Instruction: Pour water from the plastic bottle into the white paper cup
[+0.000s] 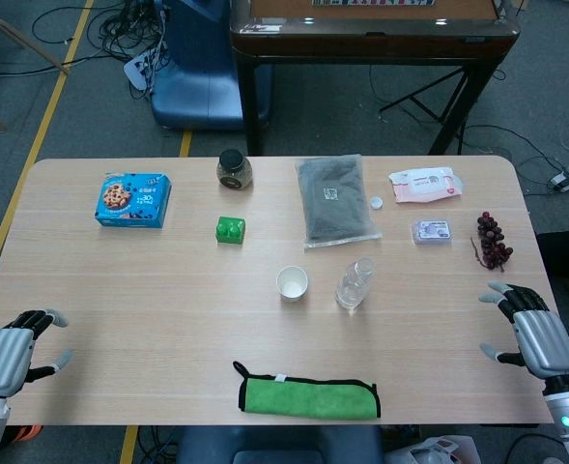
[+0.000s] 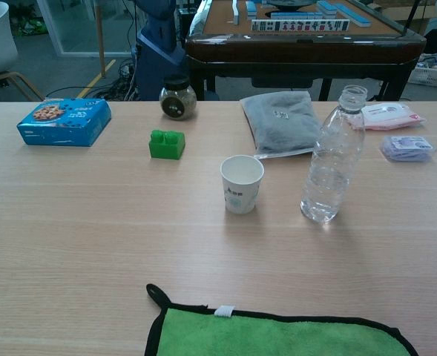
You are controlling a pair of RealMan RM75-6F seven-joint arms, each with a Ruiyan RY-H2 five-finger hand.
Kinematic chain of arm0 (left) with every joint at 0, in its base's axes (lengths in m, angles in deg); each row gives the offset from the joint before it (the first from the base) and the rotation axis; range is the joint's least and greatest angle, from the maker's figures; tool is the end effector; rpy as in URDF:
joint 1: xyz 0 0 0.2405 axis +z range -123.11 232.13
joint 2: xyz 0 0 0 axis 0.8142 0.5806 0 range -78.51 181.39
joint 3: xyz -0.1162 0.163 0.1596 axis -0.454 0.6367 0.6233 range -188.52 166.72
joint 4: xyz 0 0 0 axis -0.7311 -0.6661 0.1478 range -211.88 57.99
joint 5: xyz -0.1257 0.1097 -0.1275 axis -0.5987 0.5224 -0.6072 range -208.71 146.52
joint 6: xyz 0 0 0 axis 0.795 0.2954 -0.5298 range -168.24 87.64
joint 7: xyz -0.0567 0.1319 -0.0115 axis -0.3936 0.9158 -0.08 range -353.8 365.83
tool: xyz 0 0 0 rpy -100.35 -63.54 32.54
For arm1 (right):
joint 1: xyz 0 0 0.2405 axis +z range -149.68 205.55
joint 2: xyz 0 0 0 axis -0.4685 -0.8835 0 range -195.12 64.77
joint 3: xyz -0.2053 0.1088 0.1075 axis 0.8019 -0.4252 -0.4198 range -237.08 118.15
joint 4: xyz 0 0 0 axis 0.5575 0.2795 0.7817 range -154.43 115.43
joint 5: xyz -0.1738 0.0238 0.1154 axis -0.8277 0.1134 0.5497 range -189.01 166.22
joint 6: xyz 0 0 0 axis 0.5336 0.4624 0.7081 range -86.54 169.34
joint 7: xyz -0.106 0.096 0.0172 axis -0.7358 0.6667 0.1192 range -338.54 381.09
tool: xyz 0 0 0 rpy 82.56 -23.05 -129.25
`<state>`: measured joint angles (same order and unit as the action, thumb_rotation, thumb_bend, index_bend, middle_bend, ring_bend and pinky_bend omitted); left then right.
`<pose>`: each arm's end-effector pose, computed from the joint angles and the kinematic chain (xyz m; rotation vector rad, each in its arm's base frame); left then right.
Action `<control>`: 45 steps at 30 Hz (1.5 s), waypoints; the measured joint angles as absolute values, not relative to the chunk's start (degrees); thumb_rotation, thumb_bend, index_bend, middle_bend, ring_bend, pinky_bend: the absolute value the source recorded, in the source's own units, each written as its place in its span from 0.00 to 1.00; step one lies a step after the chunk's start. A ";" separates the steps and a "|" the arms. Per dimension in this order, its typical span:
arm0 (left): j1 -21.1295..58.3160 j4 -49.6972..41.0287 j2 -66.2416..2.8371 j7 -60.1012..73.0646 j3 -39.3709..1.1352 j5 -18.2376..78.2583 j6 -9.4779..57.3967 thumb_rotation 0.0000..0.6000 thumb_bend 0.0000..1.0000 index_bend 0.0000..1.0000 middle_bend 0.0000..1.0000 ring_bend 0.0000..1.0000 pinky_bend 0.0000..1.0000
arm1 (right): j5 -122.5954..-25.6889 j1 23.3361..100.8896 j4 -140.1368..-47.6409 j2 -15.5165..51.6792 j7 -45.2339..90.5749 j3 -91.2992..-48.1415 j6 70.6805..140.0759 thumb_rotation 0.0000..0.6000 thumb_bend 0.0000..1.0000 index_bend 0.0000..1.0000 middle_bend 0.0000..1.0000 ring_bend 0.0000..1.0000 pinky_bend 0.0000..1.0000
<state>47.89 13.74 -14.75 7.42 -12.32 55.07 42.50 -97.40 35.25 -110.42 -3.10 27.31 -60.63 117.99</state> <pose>-0.3118 0.1854 0.1413 -1.4470 -0.9168 -0.8777 -0.3228 -0.1874 0.1506 1.4757 -1.0451 0.8509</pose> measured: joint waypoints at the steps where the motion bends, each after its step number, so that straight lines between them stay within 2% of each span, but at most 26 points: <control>1: 47.87 13.90 -14.68 7.71 -12.30 55.10 42.49 1.00 0.20 0.44 0.37 0.31 0.52 | -97.15 35.28 -110.45 -3.15 27.12 -60.61 117.80 1.00 0.00 0.29 0.17 0.12 0.16; 6: 47.81 14.59 -14.45 8.56 -12.05 55.34 42.31 1.00 0.20 0.45 0.38 0.32 0.52 | -96.42 35.47 -110.37 -3.04 27.44 -60.76 117.24 1.00 0.00 0.29 0.18 0.12 0.21; 24: 48.07 15.15 -14.65 10.96 -11.65 53.65 41.16 1.00 0.20 0.47 0.41 0.34 0.53 | -95.57 39.66 -106.75 0.33 36.82 -63.65 113.55 1.00 0.00 0.29 0.20 0.12 0.21; 45: 48.28 15.47 -14.38 11.23 -11.59 53.18 41.02 1.00 0.20 0.47 0.42 0.35 0.53 | -96.95 49.72 -98.06 13.52 45.52 -66.21 106.45 1.00 0.00 0.29 0.18 0.13 0.21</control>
<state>48.28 15.47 -14.38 11.23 -11.59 53.18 41.02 -96.95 49.72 -98.06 13.52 45.52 -66.21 106.45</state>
